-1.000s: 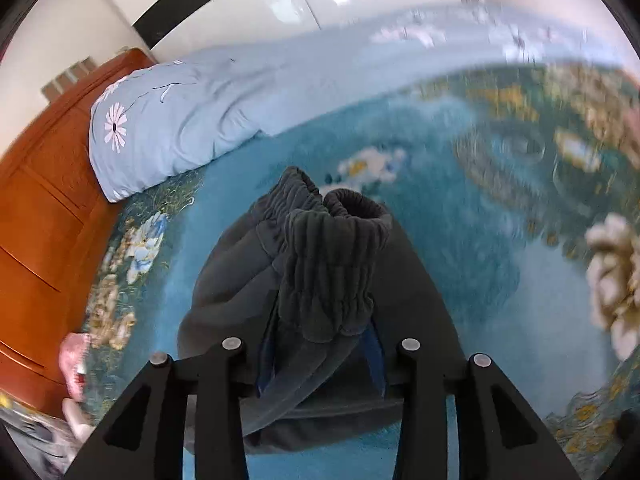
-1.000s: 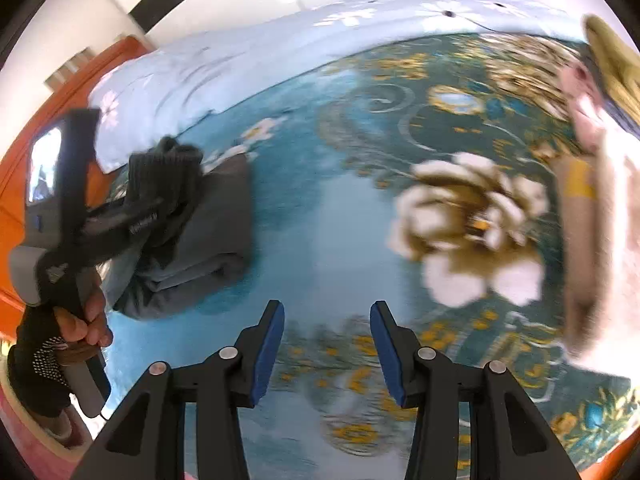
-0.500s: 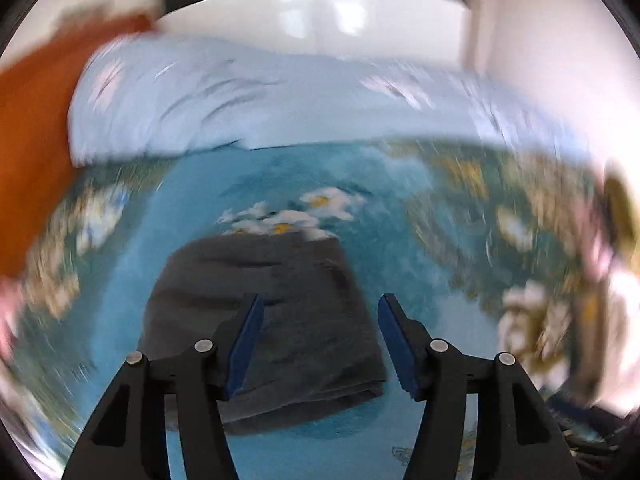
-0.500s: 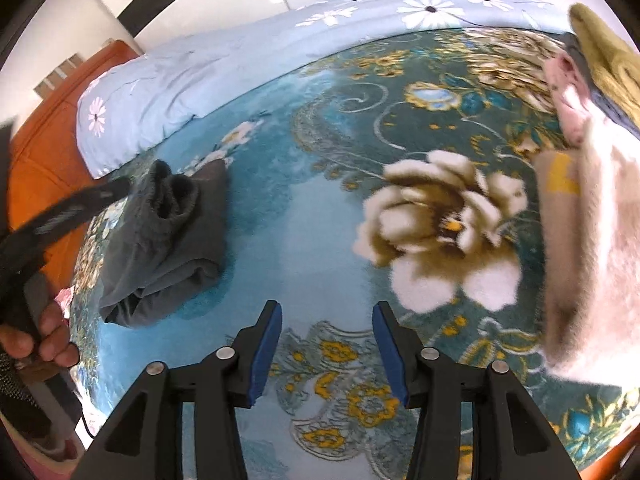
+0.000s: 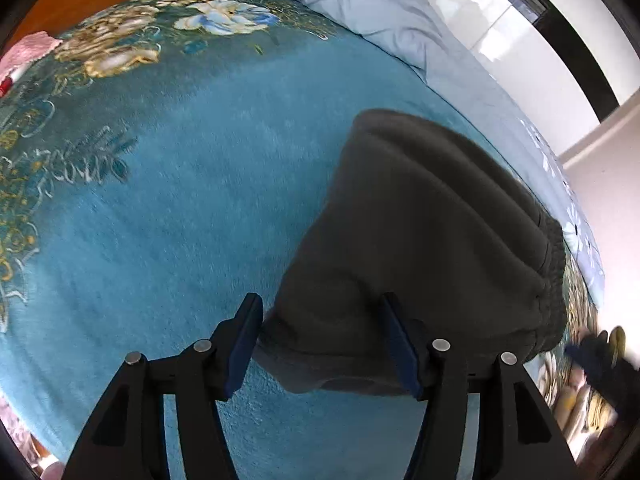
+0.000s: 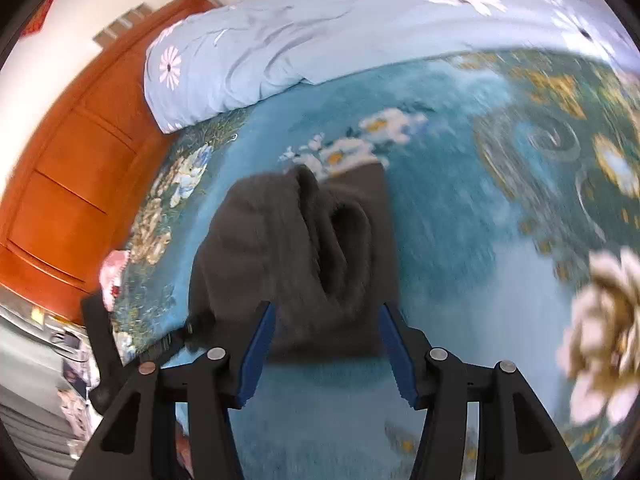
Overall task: Fold clothes
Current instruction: 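Grasp the folded pants edge with the left gripper while the right grasps the waistband, then hold the folded sweatpants with both grippers and lift them off the bed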
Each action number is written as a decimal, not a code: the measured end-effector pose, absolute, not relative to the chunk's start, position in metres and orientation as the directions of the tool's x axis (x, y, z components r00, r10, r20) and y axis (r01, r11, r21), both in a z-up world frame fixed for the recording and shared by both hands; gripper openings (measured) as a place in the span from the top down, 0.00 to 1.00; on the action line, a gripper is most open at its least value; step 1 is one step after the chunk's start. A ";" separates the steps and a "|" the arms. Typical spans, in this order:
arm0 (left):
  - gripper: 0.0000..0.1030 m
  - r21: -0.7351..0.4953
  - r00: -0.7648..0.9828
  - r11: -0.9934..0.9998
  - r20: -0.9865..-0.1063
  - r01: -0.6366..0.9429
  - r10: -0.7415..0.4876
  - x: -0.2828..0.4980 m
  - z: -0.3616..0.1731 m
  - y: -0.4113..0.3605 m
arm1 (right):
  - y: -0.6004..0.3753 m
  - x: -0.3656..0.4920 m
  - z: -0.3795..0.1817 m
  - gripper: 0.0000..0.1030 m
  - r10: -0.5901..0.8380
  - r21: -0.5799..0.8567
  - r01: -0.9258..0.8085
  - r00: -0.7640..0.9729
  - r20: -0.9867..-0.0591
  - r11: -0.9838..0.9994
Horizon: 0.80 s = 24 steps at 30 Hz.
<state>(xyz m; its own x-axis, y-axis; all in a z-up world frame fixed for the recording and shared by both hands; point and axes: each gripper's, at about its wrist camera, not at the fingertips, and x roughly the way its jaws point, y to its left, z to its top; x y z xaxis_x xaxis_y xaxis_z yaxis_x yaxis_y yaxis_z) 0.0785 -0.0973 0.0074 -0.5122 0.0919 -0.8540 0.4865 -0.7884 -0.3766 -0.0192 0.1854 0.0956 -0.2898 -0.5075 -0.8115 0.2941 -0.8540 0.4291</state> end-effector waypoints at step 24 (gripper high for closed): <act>0.39 -0.508 -0.610 -0.801 -0.756 0.317 0.238 0.098 0.015 -0.081 | 0.159 -0.053 0.087 0.82 -0.496 0.422 0.289 -0.265 -0.827 -0.859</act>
<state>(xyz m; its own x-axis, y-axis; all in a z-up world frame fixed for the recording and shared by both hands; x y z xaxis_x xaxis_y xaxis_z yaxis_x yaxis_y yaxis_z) 0.0981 -0.0813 0.0154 -0.6099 0.2380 -0.7559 0.3169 -0.8010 -0.5080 -0.0531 0.1593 0.0866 -0.2652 -0.4959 -0.8269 0.2889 -0.8591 0.4225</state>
